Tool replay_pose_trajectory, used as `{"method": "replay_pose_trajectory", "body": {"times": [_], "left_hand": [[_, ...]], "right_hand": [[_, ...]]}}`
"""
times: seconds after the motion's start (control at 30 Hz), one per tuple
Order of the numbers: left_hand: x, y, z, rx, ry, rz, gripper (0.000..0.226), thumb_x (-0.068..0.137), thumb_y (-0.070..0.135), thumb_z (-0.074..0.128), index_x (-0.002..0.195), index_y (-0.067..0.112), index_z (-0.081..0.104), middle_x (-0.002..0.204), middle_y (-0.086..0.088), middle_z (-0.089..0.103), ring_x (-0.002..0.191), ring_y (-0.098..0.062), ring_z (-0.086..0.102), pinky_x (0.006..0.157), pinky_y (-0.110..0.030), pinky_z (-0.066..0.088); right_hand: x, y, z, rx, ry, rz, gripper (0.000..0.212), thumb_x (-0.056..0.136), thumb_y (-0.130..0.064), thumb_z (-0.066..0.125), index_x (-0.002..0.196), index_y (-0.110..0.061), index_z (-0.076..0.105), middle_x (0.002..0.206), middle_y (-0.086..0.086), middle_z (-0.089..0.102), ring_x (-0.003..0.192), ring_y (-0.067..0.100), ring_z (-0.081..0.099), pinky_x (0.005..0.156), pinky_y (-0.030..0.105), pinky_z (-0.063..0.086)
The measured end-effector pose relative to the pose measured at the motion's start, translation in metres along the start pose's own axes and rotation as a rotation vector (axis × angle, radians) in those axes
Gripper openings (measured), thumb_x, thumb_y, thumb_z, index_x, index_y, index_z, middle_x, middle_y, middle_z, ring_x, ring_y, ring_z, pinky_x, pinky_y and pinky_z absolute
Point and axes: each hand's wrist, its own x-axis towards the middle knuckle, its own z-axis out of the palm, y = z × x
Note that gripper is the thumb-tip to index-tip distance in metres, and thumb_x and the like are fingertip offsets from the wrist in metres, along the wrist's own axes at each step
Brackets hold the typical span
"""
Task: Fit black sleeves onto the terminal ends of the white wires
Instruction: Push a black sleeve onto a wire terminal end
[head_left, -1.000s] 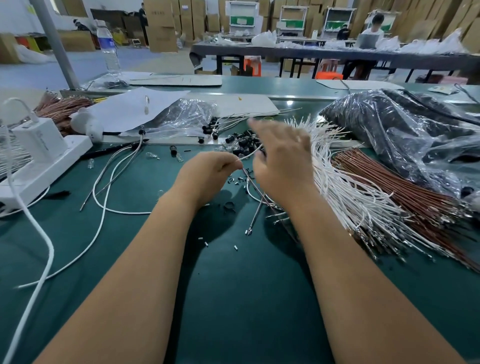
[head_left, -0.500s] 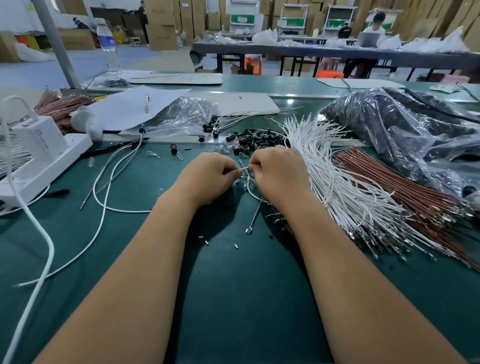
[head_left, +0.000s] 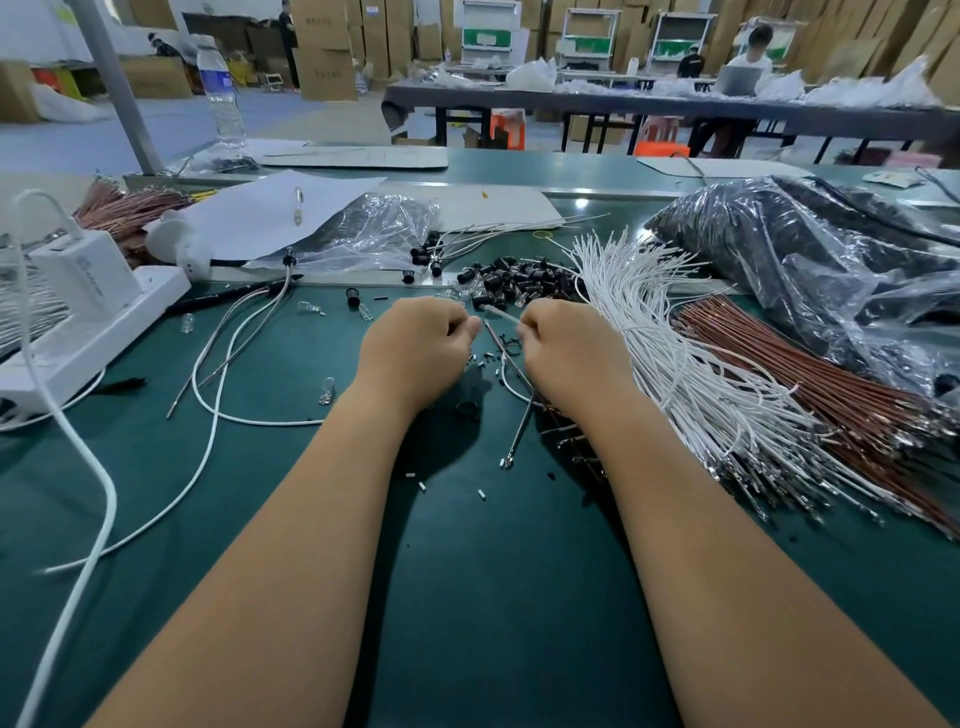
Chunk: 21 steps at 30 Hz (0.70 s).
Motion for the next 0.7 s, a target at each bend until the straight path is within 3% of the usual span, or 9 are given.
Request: {"method": "replay_pose_trajectory", "body": {"times": [0.13, 0.23, 0.33, 0.47, 0.6, 0.7], "left_hand": [[0.003, -0.005, 0.001, -0.081, 0.042, -0.039, 0.031, 0.095, 0.025, 0.053, 0.073, 0.004, 0.06, 0.059, -0.006, 0.053, 0.062, -0.029, 0.049, 0.056, -0.029, 0.035], [0.007, -0.005, 0.005, -0.102, 0.049, -0.078, 0.03, 0.095, 0.025, 0.053, 0.075, 0.004, 0.062, 0.06, -0.004, 0.053, 0.063, -0.025, 0.049, 0.057, -0.03, 0.037], [0.009, -0.006, 0.009, -0.108, 0.03, -0.075, 0.026, 0.094, 0.024, 0.053, 0.081, 0.006, 0.067, 0.065, -0.007, 0.059, 0.067, -0.025, 0.05, 0.057, -0.03, 0.037], [0.011, -0.012, 0.012, -0.151, -0.006, -0.085, 0.025, 0.094, 0.023, 0.052, 0.087, 0.007, 0.07, 0.078, -0.008, 0.065, 0.084, -0.028, 0.055, 0.068, -0.034, 0.045], [0.013, -0.014, 0.013, -0.18, -0.05, -0.099, 0.025, 0.095, 0.021, 0.051, 0.089, 0.008, 0.071, 0.084, -0.008, 0.066, 0.091, -0.033, 0.056, 0.074, -0.036, 0.046], [0.015, -0.015, 0.013, -0.182, -0.064, -0.116, 0.024, 0.095, 0.02, 0.049, 0.093, 0.009, 0.071, 0.088, -0.007, 0.068, 0.091, -0.032, 0.056, 0.067, -0.032, 0.041]], "right_hand": [[0.009, 0.013, -0.004, 0.271, 0.132, 0.247, 0.019, 0.1, -0.016, 0.042, 0.086, -0.011, 0.054, 0.073, 0.001, 0.055, 0.06, 0.014, 0.047, 0.054, 0.028, 0.034], [0.025, 0.011, -0.01, 0.441, 0.208, 0.308, 0.021, 0.1, -0.017, 0.038, 0.083, -0.014, 0.048, 0.07, -0.002, 0.048, 0.058, 0.012, 0.039, 0.051, 0.029, 0.028], [0.048, 0.006, -0.007, 0.506, 0.11, 0.288, 0.021, 0.1, -0.016, 0.038, 0.084, -0.012, 0.05, 0.076, 0.0, 0.049, 0.061, 0.012, 0.04, 0.051, 0.026, 0.03], [0.075, 0.012, 0.006, 0.42, -0.048, 0.241, 0.02, 0.099, -0.016, 0.039, 0.087, -0.011, 0.053, 0.095, 0.008, 0.053, 0.085, 0.021, 0.046, 0.072, 0.03, 0.037], [0.087, 0.022, 0.017, 0.156, -0.255, 0.289, 0.027, 0.1, -0.017, 0.034, 0.11, -0.01, 0.059, 0.113, 0.011, 0.057, 0.108, 0.029, 0.049, 0.09, 0.036, 0.043], [0.087, 0.016, 0.018, 0.195, -0.288, 0.287, 0.025, 0.097, -0.014, 0.038, 0.102, -0.007, 0.061, 0.108, 0.012, 0.058, 0.103, 0.028, 0.05, 0.085, 0.033, 0.042]]}}
